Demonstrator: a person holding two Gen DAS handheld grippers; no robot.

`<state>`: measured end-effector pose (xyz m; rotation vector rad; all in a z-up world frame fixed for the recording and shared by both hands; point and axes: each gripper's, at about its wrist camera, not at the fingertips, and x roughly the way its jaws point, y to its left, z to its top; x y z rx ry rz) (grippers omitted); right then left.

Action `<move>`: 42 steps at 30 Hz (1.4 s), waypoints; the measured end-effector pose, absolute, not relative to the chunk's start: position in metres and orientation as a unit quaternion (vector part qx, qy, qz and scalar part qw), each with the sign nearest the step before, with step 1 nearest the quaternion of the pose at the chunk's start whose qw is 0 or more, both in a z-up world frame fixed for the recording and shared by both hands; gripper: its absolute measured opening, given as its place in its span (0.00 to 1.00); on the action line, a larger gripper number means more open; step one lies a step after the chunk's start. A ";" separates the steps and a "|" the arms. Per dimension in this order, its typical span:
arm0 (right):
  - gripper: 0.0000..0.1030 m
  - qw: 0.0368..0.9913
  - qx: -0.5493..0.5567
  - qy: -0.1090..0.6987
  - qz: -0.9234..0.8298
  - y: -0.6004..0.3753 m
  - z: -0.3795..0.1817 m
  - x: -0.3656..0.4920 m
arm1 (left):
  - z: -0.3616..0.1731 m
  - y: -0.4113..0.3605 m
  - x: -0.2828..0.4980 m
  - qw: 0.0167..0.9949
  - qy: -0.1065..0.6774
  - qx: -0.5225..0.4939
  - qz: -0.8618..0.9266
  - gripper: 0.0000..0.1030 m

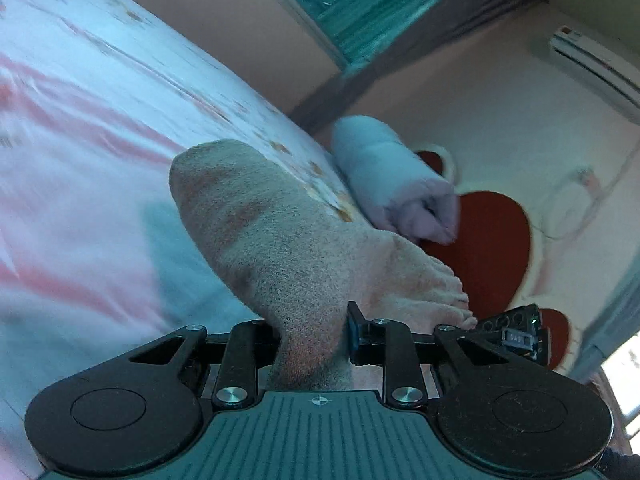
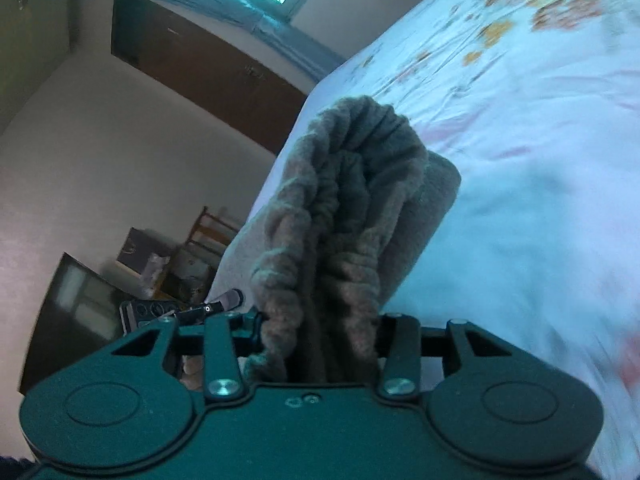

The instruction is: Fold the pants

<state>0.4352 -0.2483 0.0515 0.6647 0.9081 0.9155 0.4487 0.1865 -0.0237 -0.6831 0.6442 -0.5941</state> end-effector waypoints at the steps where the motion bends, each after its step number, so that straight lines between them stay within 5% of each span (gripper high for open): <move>1: 0.33 0.744 0.307 0.419 0.420 -0.238 0.046 0.451 | -0.027 0.197 0.461 0.853 0.310 -0.322 -0.268 0.25; 4: 0.40 0.741 0.312 0.427 0.413 -0.212 0.017 0.490 | -0.051 0.215 0.493 0.862 0.333 -0.312 -0.221 0.27; 5: 0.55 0.743 0.324 0.432 0.395 -0.210 -0.002 0.496 | -0.063 0.219 0.501 0.861 0.345 -0.312 -0.205 0.31; 6: 0.68 0.746 0.340 0.440 0.367 -0.209 -0.018 0.503 | -0.076 0.222 0.506 0.862 0.355 -0.308 -0.189 0.53; 12: 0.71 0.747 0.413 0.390 0.345 -0.247 -0.030 0.480 | -0.062 0.223 0.465 0.901 0.313 -0.249 -0.167 0.98; 17: 0.82 0.812 0.336 0.350 0.324 -0.261 0.027 0.436 | -0.028 0.224 0.416 0.940 0.265 -0.193 -0.098 1.00; 25: 0.79 0.853 0.199 0.427 0.225 -0.228 0.006 0.414 | -0.059 0.169 0.406 0.908 0.389 -0.100 -0.116 1.00; 30: 0.80 0.855 0.195 0.425 0.226 -0.227 0.019 0.409 | -0.045 0.194 0.414 0.893 0.396 -0.161 -0.142 1.00; 37: 0.78 0.898 0.240 0.287 0.231 -0.241 0.065 0.394 | -0.009 0.237 0.454 0.867 0.257 -0.372 -0.212 1.00; 42: 0.73 0.895 0.254 0.264 0.254 -0.213 0.072 0.422 | -0.027 0.208 0.507 0.876 0.296 -0.342 -0.169 0.99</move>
